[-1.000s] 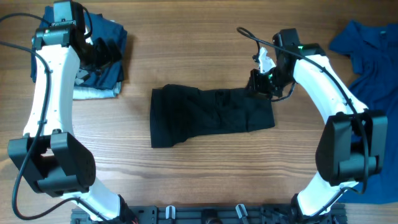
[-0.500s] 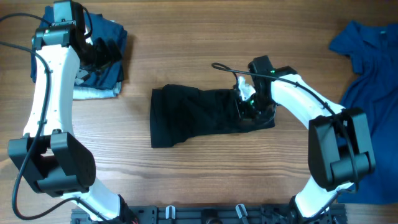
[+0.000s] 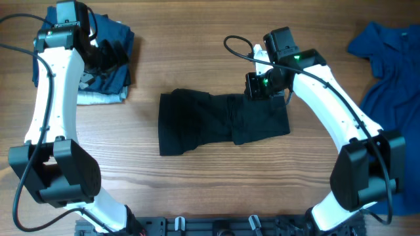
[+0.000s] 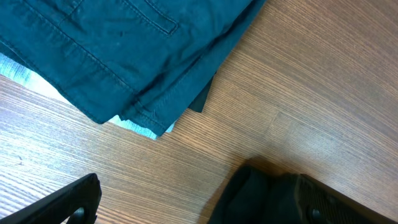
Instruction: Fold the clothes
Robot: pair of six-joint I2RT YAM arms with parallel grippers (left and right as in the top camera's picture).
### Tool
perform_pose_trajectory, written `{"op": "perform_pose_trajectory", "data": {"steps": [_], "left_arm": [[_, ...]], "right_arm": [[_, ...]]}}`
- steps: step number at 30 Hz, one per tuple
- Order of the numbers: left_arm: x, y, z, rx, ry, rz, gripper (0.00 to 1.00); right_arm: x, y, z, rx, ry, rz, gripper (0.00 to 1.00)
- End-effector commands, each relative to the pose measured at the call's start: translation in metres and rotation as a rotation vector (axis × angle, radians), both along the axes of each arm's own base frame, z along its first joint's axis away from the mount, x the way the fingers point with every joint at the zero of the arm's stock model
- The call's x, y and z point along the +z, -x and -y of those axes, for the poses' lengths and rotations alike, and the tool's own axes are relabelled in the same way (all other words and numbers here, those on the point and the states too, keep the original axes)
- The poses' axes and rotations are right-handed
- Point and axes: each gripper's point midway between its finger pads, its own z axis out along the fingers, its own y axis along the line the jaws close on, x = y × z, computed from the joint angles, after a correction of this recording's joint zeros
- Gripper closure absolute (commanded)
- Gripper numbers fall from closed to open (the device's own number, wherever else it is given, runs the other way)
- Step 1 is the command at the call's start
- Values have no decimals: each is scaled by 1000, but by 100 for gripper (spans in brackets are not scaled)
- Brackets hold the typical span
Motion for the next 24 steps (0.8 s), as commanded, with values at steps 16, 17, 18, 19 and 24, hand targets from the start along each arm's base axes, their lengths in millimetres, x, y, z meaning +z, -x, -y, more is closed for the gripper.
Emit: {"op": "perform_pose_trajectory", "data": {"steps": [16,17,18,19,24], "left_arm": [[12,-1,-4,6,-11,34,0],[12,-1,-4,6,-10,33,0],[12,-1,-4,7,-10,34,0],[12,-1,-4,6,-11,34,0],[12,-1,-4,7,-10,33,0]], "right_arm": [[-62,-43,-54,-36,-38,54,77],[-52,-45,-50,-42,-39,59,75],[-30,-45,-44,16,-32,94,71],[-11,-40,-41,86,-12,135,69],[45,6,-13,209,92,175,62]]}}
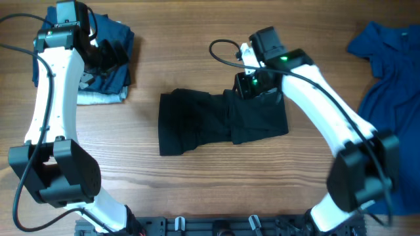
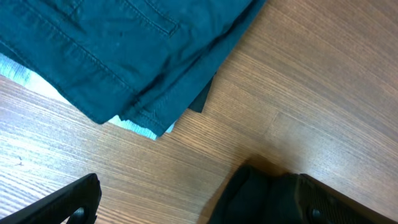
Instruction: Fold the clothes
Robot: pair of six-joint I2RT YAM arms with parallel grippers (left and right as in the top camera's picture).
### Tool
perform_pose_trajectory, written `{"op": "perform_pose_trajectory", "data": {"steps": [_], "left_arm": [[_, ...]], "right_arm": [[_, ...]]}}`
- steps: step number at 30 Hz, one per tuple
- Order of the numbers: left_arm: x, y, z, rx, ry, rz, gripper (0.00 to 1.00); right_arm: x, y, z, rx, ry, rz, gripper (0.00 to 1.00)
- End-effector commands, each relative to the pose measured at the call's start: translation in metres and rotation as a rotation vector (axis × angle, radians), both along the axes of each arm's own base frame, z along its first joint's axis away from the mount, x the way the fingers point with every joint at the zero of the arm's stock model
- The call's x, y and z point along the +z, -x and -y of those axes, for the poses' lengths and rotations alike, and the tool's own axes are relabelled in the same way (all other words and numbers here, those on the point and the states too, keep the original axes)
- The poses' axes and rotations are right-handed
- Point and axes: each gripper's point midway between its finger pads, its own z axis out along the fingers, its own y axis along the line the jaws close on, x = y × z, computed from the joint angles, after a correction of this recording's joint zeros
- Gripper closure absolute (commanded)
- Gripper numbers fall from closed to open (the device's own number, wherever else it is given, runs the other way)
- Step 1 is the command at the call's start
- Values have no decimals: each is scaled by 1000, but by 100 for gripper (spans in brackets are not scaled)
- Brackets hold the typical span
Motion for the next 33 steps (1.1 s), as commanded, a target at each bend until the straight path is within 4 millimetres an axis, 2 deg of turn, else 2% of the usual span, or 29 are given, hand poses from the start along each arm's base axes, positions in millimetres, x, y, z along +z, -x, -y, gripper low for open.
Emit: {"op": "perform_pose_trajectory", "data": {"steps": [1,4,6,9,14,23,25,26,28,33], "left_arm": [[12,-1,-4,6,-11,34,0],[12,-1,-4,7,-10,34,0],[12,-1,-4,6,-11,34,0],[12,-1,-4,7,-10,34,0],[12,-1,-4,6,-10,33,0],[12,-1,-4,6,-11,34,0],[12,-1,-4,6,-10,33,0],[12,-1,-4,6,-11,34,0],[12,-1,-4,6,-10,33,0],[12,-1,-4,6,-11,34,0]], "right_arm": [[24,16,10,87,56,35,62],[-3,40,5,126,84,-38,59],[-30,54,-4,170,112,-44,53],[-56,58,-4,183,152,-22,49],[-74,53,-2,173,155,28,45],[-79,58,-20,204,56,0,44],[-87,63,-25,220,52,-26,49],[-87,63,-26,222,52,-24,66],[-86,61,-27,212,50,-19,87],[-80,61,-27,193,42,-15,87]]}}
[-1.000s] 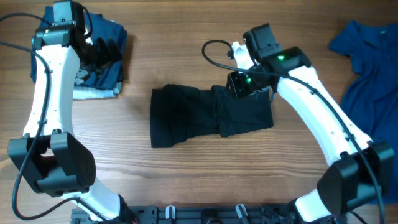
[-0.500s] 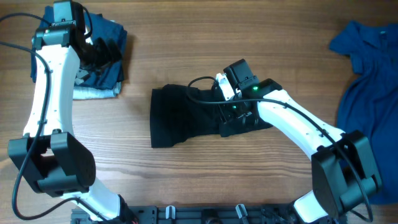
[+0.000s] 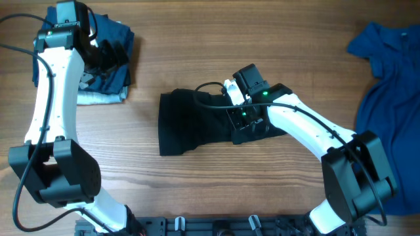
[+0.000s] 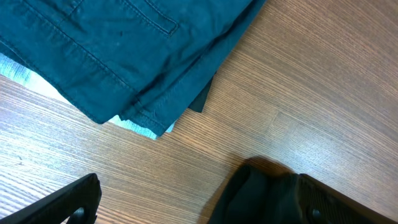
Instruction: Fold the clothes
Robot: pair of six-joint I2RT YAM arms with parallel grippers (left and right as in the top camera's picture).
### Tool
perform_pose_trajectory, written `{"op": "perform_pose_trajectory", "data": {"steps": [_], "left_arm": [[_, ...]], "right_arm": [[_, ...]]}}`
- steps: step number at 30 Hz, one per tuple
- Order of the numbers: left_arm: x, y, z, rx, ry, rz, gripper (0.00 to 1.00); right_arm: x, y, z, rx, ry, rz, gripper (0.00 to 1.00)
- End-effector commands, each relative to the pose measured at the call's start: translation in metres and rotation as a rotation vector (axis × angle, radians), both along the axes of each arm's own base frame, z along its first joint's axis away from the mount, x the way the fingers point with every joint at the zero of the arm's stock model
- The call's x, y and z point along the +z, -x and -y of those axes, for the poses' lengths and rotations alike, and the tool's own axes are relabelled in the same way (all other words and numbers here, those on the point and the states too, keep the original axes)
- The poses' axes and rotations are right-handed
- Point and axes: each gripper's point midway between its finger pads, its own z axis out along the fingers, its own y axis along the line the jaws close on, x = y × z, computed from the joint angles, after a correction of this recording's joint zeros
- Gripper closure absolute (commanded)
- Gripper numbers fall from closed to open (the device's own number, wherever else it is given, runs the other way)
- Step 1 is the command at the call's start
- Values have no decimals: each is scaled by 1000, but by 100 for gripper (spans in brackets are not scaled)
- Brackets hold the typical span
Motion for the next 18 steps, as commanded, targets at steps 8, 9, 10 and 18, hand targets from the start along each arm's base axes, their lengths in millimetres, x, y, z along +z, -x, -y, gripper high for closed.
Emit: {"op": "perform_pose_trajectory", "data": {"steps": [8,9,10,18], "left_arm": [[12,-1,-4,6,-11,34,0],[12,-1,-4,6,-11,34,0],[12,-1,-4,7,-10,34,0],[12,-1,-4,6,-10,33,0]], "right_arm": [[34,17,3,10,-25,4,82],[33,20,5,10,-17,-8,82],[32,22,6,10,-12,-18,82],[28,34,6,18,-11,-72,80]]}}
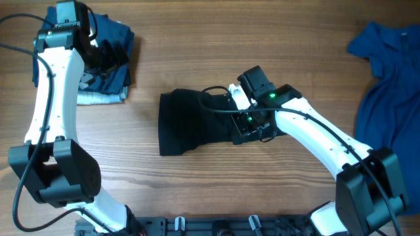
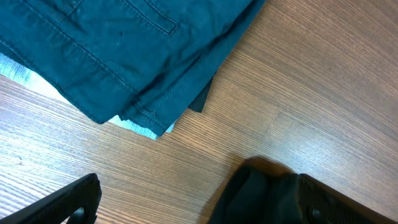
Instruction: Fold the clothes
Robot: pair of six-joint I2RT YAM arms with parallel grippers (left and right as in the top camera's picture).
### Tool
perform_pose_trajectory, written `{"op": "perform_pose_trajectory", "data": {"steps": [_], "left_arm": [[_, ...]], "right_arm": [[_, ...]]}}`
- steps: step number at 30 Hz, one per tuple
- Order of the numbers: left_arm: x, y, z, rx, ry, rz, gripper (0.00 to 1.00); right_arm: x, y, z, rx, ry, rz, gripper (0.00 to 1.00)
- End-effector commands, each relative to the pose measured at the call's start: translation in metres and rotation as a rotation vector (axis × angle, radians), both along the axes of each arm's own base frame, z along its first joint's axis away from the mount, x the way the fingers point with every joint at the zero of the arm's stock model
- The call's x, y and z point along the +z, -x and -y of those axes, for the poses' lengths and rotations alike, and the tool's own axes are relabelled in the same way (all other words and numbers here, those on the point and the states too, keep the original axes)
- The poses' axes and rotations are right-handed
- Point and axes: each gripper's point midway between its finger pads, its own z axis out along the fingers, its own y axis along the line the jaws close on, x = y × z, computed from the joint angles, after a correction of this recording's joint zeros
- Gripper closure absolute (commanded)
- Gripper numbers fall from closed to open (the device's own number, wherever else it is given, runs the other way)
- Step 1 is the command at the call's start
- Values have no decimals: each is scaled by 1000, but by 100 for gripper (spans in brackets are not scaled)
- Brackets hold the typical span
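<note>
A black garment (image 1: 190, 124) lies in the middle of the wooden table (image 1: 197, 39), its right part doubled over toward the left. My right gripper (image 1: 248, 123) sits low on that doubled right end, shut on the cloth. Over the folded stack at the far left hangs my left gripper (image 1: 110, 56), open and empty, its fingers (image 2: 74, 199) wide apart above bare wood. The stack has a dark blue garment (image 2: 124, 56) on a pale blue one (image 1: 98, 98). A black cloth lump (image 2: 255, 190) shows beside the left gripper's right finger.
An unfolded blue shirt (image 1: 387, 72) is spread at the table's right edge. The right arm's cable (image 1: 213, 92) loops over the black garment. A dark rail (image 1: 216, 226) runs along the near edge.
My right gripper has shifted slightly right and down on the black garment's folded end. The left arm and the stack are unchanged.
My right gripper was first at the black garment's upper right corner, the cloth reaching far to the right. Then it stood a little further left at the top edge. Later it was down over the garment's middle right, and the garment is now shorter, its right end folded over.
</note>
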Motion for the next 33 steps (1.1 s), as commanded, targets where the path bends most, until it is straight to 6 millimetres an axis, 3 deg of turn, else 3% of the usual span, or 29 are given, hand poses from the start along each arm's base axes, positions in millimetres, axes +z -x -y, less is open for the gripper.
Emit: {"op": "perform_pose_trajectory", "data": {"steps": [1,5,8,9,10,11,12,13,15,17,20,21,25,28,30,33], "left_arm": [[12,-1,-4,6,-11,34,0],[12,-1,-4,6,-11,34,0],[12,-1,-4,6,-10,33,0],[12,-1,-4,6,-11,34,0],[12,-1,-4,6,-11,34,0],[12,-1,-4,6,-11,34,0],[12,-1,-4,6,-11,34,0],[12,-1,-4,6,-11,34,0],[12,-1,-4,6,-11,34,0],[12,-1,-4,6,-11,34,0],[12,-1,-4,7,-10,34,0],[12,-1,-4,6,-10,33,0],[12,-1,-4,6,-11,34,0],[12,-1,-4,6,-11,34,0],[12,-1,-4,6,-11,34,0],[12,-1,-4,6,-11,34,0]], "right_arm": [[4,7,-10,17,-50,-29,81],[-1,9,-10,-7,-47,-58,84],[-7,14,-13,-4,-55,-95,80],[-9,14,-12,-4,-53,-100,75],[-7,15,-16,3,-75,-105,61],[-2,16,-27,32,-137,-113,53],[12,21,-51,170,-289,-97,44],[15,19,-54,187,-308,-80,43],[14,-1,-43,149,-224,-10,46],[25,-28,-27,53,-140,59,53],[33,-53,-8,-111,-72,108,84],[30,-55,-4,-145,-52,108,89],[20,-67,-6,-210,-53,113,93],[-12,-79,-8,-280,-35,77,94],[-30,-78,-23,-263,-92,20,91],[-18,-89,-42,-184,-193,75,85]]}}
